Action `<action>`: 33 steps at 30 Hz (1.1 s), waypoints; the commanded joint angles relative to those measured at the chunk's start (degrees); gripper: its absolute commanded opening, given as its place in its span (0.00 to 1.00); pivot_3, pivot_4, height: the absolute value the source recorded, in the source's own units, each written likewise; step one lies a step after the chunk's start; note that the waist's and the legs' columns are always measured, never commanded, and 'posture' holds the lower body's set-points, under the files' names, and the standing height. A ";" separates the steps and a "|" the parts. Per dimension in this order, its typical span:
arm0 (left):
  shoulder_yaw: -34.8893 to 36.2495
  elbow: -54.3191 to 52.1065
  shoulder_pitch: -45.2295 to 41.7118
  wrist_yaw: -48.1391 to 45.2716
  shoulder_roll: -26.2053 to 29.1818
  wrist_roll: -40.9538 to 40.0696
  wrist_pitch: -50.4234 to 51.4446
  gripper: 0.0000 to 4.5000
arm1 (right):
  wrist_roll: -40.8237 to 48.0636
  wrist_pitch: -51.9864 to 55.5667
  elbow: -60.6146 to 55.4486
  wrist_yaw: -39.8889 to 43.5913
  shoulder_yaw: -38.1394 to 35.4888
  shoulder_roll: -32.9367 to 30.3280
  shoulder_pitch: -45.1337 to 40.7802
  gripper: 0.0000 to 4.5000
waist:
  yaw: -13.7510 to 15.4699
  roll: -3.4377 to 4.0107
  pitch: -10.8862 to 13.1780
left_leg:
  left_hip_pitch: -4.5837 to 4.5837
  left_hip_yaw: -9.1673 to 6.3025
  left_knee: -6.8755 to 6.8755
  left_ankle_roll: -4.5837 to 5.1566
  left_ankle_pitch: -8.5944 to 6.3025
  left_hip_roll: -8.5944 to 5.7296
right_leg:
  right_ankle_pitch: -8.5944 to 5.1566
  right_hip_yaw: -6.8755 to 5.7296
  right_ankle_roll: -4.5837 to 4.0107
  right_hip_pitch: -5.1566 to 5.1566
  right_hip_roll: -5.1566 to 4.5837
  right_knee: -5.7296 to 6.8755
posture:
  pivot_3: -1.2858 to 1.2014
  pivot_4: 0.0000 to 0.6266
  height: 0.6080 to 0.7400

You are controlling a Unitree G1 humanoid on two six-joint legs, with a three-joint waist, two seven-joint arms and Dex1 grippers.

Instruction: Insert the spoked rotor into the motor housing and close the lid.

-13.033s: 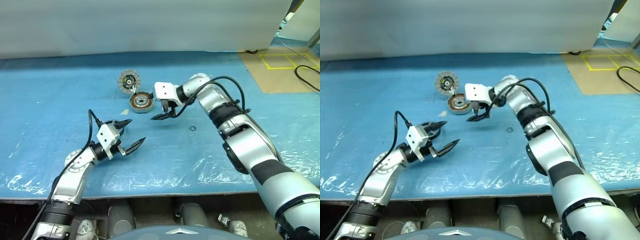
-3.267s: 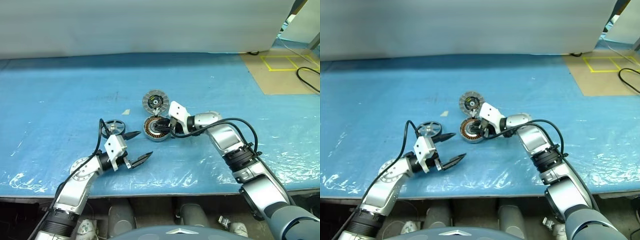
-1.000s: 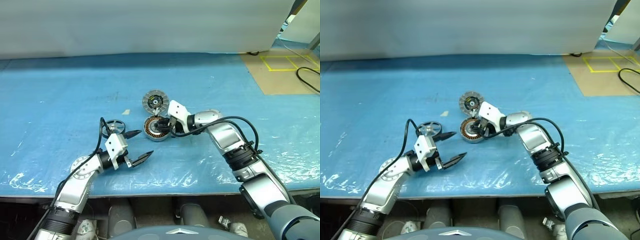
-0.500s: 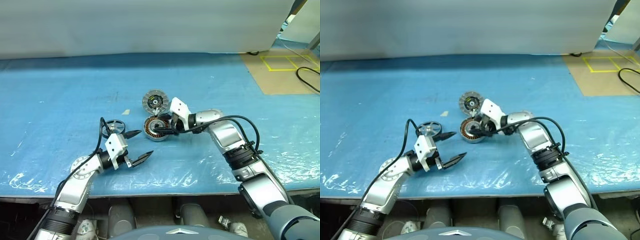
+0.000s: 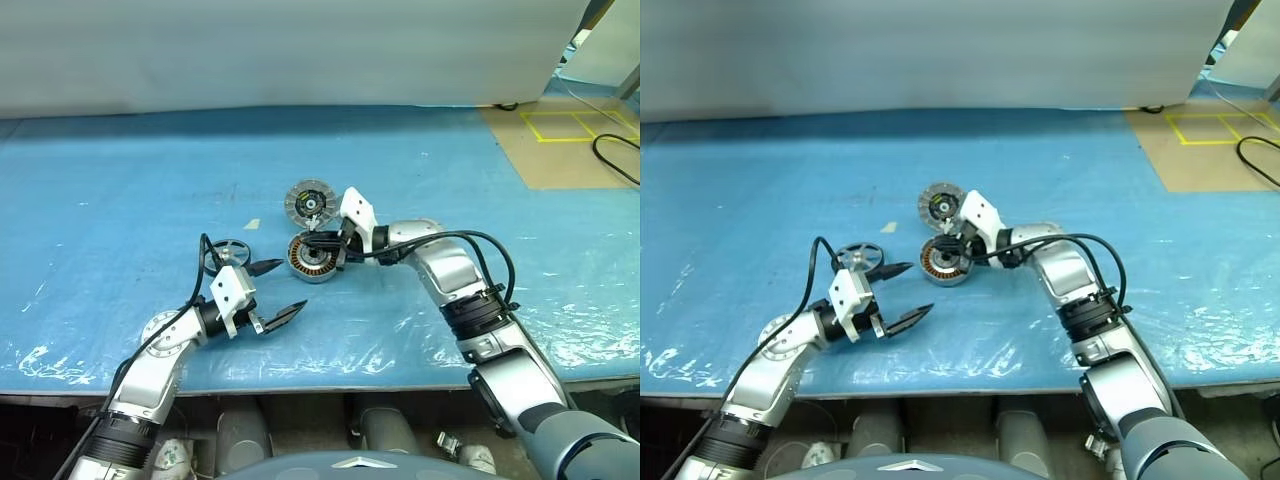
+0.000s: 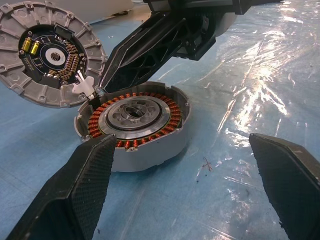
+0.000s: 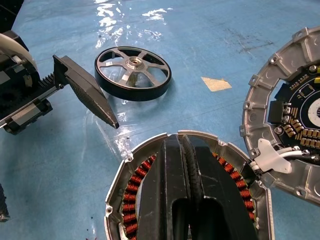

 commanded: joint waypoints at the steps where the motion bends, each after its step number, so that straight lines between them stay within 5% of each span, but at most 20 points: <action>1: 0.29 -1.14 0.11 0.14 0.14 -0.33 -0.61 1.00 | -0.34 -1.03 -0.51 -0.37 0.22 -0.08 0.46 0.00 | 0.01 0.00 0.00 | 0.00 0.00 0.00 0.00 0.00 0.00 | 0.00 0.00 0.00 0.00 0.00 0.00 | 0.52 0.24 1.00; 18: 0.32 -1.38 0.23 0.14 0.06 -0.49 -0.59 1.00 | -2.48 -4.10 4.54 -2.70 1.34 0.33 3.26 0.00 | -0.05 0.00 -0.01 | 0.10 0.00 0.00 0.00 0.00 0.00 | 0.00 0.01 0.00 0.06 0.00 0.01 | 0.52 0.24 1.00; 33: 0.90 -1.16 -0.35 0.05 0.38 -0.67 -0.59 1.00 | 7.39 2.81 1.04 -1.73 -6.59 3.53 1.33 0.00 | -0.03 0.01 -0.01 | 0.14 0.00 -0.02 0.00 0.00 0.00 | 0.00 0.02 0.00 0.10 0.00 -0.01 | 0.52 0.24 1.00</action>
